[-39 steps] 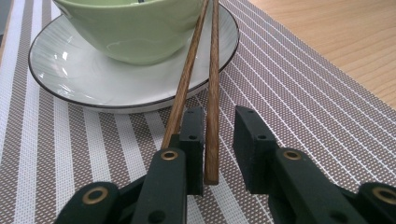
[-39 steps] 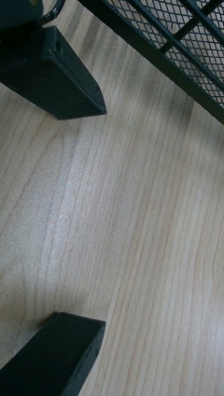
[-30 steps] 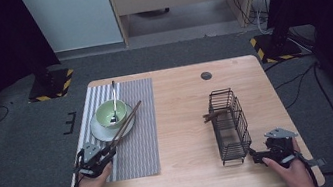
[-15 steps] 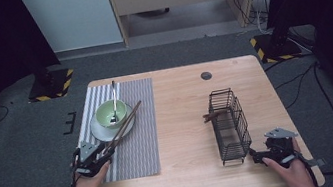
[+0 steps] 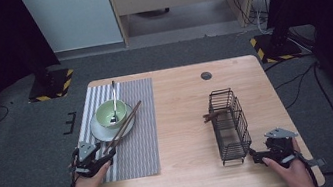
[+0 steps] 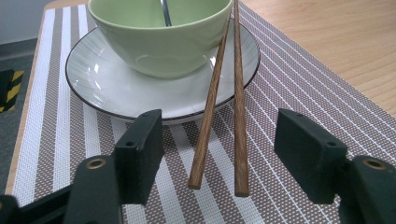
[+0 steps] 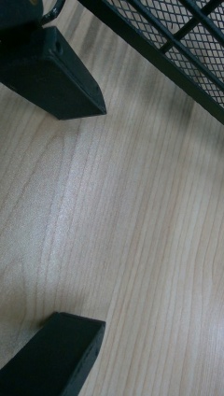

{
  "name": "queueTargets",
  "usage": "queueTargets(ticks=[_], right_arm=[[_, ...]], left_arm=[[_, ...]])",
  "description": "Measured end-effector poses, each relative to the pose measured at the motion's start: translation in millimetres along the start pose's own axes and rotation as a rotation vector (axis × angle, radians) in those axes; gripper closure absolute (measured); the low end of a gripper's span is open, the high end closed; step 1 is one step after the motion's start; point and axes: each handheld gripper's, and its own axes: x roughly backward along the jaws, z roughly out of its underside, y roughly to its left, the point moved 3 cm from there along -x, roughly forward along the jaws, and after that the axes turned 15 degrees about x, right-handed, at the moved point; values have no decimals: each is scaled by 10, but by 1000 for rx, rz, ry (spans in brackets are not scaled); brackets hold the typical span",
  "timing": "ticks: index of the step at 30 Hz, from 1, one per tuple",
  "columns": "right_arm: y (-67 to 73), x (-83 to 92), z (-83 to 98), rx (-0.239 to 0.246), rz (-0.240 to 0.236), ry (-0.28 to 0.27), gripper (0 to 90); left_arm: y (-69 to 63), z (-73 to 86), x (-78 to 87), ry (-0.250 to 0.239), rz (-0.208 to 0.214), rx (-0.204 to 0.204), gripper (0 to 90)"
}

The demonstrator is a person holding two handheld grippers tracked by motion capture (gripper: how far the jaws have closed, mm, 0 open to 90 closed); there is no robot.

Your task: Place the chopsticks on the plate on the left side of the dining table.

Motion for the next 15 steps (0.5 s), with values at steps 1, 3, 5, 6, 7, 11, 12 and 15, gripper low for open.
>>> queueTargets(ticks=[1,3,5,6,7,11,12,15], right_arm=[[0,0,0,0,0,0,8],[0,0,0,0,0,0,8],[0,0,0,0,0,0,8],[0,0,0,0,0,0,8],[0,0,0,0,0,0,8],[0,0,0,0,0,0,8],[0,0,0,0,0,0,8],[0,0,0,0,0,0,8]], left_arm=[[3,5,0,2,0,-2,314],[6,16,-3,4,-1,-3,305],[14,28,-9,10,-9,-14,291],[19,35,-11,12,-13,-19,288],[24,41,-15,13,-12,-17,287],[34,64,-22,15,-10,-12,284],[32,70,-25,16,-9,-12,283],[27,78,-27,18,-5,-15,281]])
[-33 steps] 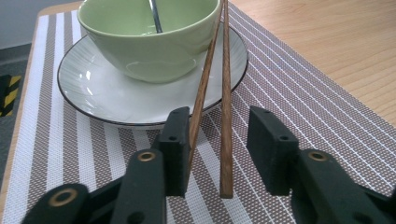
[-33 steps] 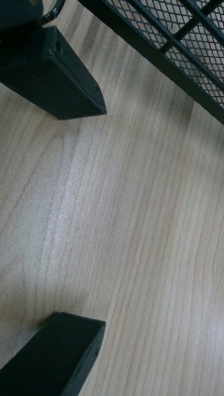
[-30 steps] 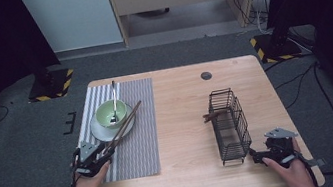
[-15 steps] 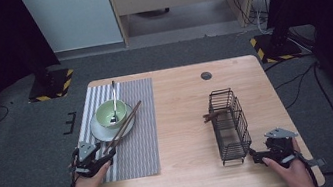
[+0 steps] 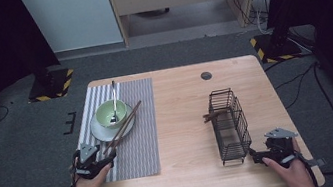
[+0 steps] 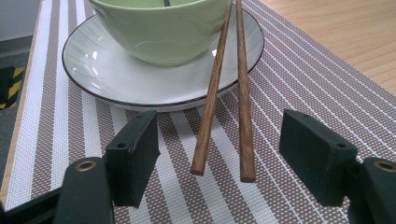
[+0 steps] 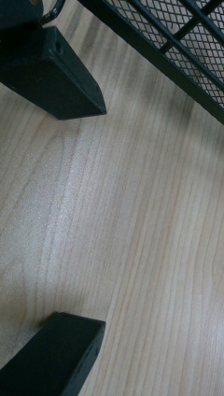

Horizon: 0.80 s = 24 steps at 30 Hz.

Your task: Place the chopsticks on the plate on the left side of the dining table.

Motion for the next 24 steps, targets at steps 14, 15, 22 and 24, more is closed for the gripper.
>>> queueTargets(ticks=[14,15,22,24], right_arm=[[0,0,0,0,0,0,8],[0,0,0,0,0,0,8],[0,0,0,0,0,0,8],[0,0,0,0,0,0,8]], left_arm=[[-15,52,-82,33,-22,-31,373],[-15,53,-83,34,-22,-33,391],[-9,60,-77,37,-37,-51,502],[-9,64,-74,37,-39,-57,523]])
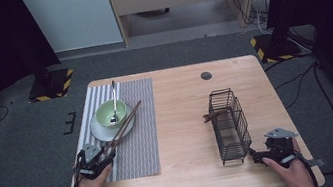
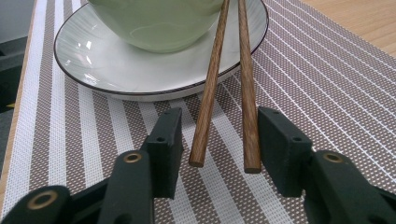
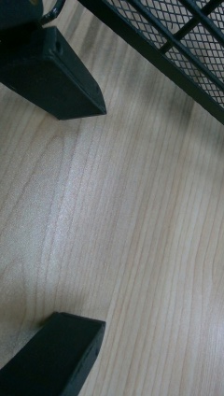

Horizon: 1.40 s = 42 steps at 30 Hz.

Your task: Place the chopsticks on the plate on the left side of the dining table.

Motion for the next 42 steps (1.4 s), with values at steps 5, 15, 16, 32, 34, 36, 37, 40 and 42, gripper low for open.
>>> queueTargets(ticks=[5,15,16,32,34,36,37,40,42], right_arm=[[0,0,0,0,0,0,8],[0,0,0,0,0,0,8],[0,0,0,0,0,0,8],[0,0,0,0,0,0,8],[0,0,0,0,0,0,8],[0,0,0,0,0,0,8],[0,0,0,0,0,0,8],[0,0,0,0,0,0,8],[0,0,0,0,0,0,8]], left_arm=[[2,0,8,-5,-8,-9,586],[-10,-16,21,-9,-5,-13,676],[-12,-17,22,-9,-8,-14,685],[7,-19,33,-1,-9,-6,733],[8,-18,35,0,-5,-7,735],[14,-16,36,-2,-3,-6,735],[19,-16,39,0,-1,-6,735],[36,-14,51,3,3,-9,735],[49,-11,60,2,4,-8,734]])
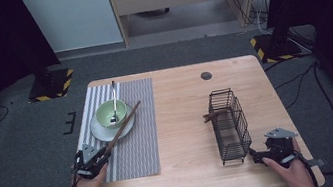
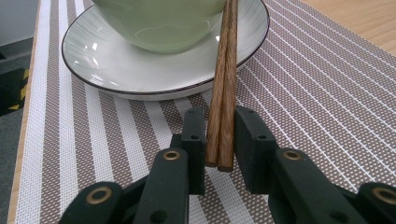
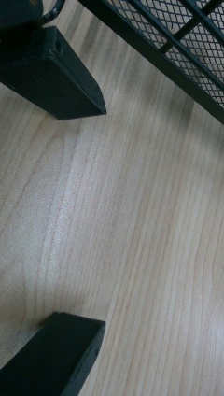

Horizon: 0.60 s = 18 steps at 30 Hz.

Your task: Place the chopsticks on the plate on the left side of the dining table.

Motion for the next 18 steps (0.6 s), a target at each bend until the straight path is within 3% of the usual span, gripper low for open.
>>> queueTargets(ticks=[18], right_arm=[[0,0,0,0,0,0,8]], left_arm=[[85,2,29,9,20,-20,733]])
